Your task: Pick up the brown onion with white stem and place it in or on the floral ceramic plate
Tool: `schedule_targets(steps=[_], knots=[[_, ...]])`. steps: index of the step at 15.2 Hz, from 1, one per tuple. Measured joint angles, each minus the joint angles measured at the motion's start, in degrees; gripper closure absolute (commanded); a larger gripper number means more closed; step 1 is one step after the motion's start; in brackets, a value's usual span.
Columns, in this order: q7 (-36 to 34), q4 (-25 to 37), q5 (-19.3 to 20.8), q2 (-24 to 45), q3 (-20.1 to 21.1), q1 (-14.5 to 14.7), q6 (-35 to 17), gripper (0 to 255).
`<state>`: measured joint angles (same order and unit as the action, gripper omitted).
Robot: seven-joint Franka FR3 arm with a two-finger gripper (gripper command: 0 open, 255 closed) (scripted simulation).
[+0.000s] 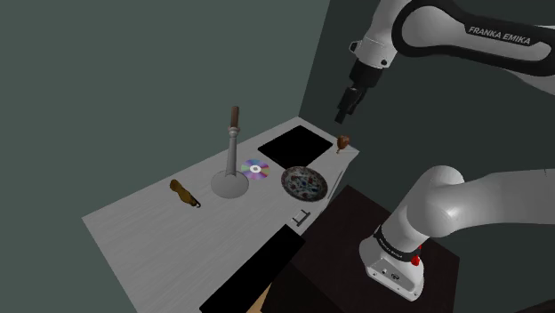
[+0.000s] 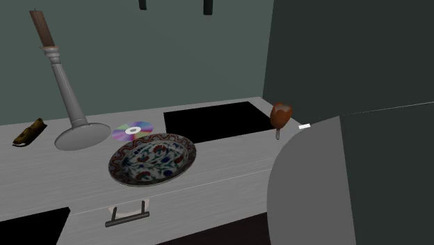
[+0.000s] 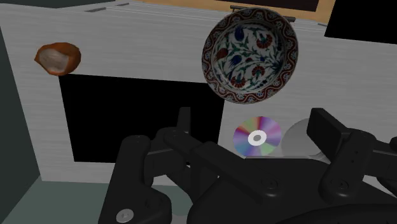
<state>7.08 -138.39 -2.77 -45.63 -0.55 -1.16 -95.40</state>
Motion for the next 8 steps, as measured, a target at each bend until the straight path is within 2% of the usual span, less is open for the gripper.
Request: schedule_targets(steps=[4, 8], knots=[[2.84, -2.46, 1.40, -0.67, -2.25, -0.69, -1.89, 0], [8.87, -5.79, 4.48, 0.31, -7.25, -2.31, -6.37, 0]])
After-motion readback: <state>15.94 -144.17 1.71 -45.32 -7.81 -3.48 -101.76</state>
